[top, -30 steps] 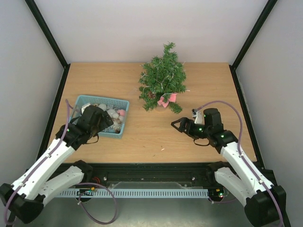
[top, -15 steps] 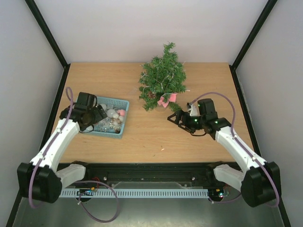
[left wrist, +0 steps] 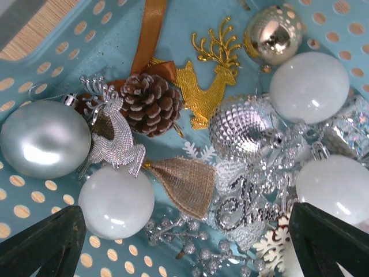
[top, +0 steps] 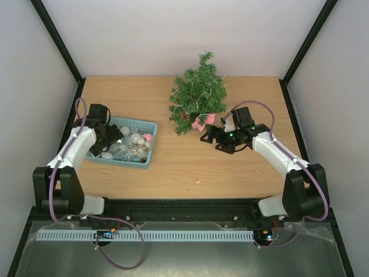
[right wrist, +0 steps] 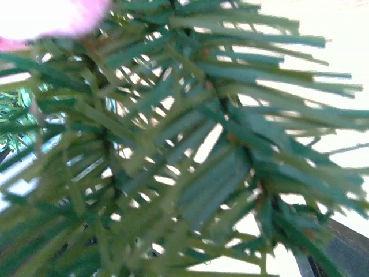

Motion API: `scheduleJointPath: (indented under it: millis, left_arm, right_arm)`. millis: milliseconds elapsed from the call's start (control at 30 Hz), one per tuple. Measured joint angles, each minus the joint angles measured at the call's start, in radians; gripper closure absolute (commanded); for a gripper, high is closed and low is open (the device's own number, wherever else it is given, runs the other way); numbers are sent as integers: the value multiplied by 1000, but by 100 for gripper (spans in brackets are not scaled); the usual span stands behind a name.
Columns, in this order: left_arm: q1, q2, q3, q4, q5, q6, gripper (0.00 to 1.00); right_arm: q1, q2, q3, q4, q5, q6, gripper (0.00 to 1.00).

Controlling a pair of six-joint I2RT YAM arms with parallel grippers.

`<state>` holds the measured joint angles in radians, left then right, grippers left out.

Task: Decorate the small christmas tree

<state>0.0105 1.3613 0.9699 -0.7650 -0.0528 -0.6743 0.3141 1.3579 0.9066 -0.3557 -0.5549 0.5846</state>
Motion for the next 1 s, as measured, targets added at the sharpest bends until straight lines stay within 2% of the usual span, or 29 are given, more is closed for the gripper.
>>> scheduleJointPath:
  millis: [300, 500, 733, 1000]
  left_arm:
    - [96, 144, 105, -39, -29, -28, 3]
    - [130, 237, 183, -84, -61, -53, 11]
    - [130, 321, 257, -171, -84, -48, 33]
    - [111, 343, 282, -263, -124, -31, 37]
  right_arm:
    - [0, 84, 154, -118, 31, -64, 3]
    - [0, 85, 174, -179, 83, -73, 5]
    - [0, 82, 243, -262, 107, -68, 6]
    - [0, 81, 264, -311, 105, -61, 7]
